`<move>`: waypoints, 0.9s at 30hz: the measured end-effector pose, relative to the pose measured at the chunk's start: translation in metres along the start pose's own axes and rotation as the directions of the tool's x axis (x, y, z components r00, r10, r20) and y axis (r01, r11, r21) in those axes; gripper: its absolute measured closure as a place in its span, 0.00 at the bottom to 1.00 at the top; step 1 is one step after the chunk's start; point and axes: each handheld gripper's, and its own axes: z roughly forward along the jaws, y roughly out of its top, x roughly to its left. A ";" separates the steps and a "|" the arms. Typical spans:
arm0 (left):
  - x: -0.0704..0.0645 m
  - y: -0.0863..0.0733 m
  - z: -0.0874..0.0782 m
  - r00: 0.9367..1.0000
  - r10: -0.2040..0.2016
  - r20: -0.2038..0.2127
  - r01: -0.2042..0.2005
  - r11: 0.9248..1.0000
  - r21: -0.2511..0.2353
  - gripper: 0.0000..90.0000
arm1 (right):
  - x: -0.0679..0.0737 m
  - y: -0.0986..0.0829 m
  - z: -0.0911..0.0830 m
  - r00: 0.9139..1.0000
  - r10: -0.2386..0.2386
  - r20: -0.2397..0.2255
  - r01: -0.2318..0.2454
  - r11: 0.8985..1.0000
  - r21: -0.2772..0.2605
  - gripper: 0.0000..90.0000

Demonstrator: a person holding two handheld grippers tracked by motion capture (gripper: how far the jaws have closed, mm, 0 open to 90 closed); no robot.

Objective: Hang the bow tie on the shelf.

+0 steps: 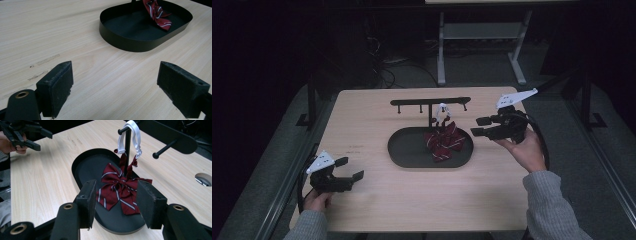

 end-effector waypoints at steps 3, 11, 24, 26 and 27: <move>0.000 0.000 0.000 1.000 0.002 -0.001 -0.002 1.000 0.000 0.14 | 0.000 -0.002 0.000 1.000 0.001 -0.002 -0.001 1.000 0.002 0.55; 0.000 0.000 0.000 1.000 -0.003 0.000 0.003 1.000 0.001 0.14 | -0.001 -0.012 -0.002 1.000 0.015 -0.005 -0.015 1.000 0.017 0.54; 0.000 0.000 0.000 1.000 0.001 -0.001 -0.001 1.000 0.002 0.14 | 0.001 -0.026 -0.005 0.999 0.040 -0.005 -0.040 0.999 0.025 0.53; 0.000 0.000 0.000 1.000 0.002 -0.001 -0.002 1.000 0.002 0.14 | 0.001 -0.026 -0.006 0.999 0.043 -0.005 -0.043 0.999 0.027 0.53; 0.000 0.000 0.000 1.000 0.001 -0.001 -0.001 1.000 0.002 0.14 | 0.001 -0.027 -0.007 0.999 0.044 -0.005 -0.044 0.999 0.027 0.53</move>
